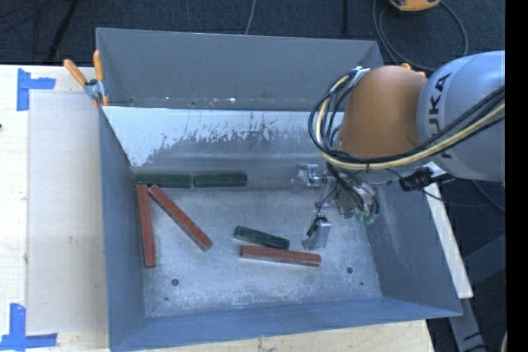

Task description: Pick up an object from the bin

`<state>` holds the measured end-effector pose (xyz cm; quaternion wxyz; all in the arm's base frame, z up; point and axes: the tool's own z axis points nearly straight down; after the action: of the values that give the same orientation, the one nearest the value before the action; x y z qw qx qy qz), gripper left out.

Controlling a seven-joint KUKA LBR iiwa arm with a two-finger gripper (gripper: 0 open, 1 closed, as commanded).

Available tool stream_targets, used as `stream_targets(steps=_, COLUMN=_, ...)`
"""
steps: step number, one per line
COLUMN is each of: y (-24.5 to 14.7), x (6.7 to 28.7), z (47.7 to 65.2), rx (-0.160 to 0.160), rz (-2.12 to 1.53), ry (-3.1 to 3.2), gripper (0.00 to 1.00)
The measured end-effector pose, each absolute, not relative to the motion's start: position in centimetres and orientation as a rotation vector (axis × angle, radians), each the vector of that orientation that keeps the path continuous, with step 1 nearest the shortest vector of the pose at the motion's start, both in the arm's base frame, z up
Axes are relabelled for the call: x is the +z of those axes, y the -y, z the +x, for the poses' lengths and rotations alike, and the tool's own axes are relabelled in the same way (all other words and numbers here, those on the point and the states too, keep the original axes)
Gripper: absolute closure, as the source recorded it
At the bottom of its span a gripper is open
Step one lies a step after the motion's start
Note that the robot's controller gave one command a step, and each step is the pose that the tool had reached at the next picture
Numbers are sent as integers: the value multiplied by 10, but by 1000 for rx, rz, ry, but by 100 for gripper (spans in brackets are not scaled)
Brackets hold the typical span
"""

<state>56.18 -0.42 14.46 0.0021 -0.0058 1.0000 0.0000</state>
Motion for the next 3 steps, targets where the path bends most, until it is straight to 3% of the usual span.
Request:
stream_targets(steps=1, y=-22, x=78, z=562, rx=1, rz=28, ry=-3140, gripper=0)
stream_targets(steps=2, y=-30, x=76, z=535, rx=0, rz=23, ry=-3140, gripper=100)
stream_targets(steps=3, y=-30, x=76, z=535, rx=0, rz=23, ry=-3140, gripper=100)
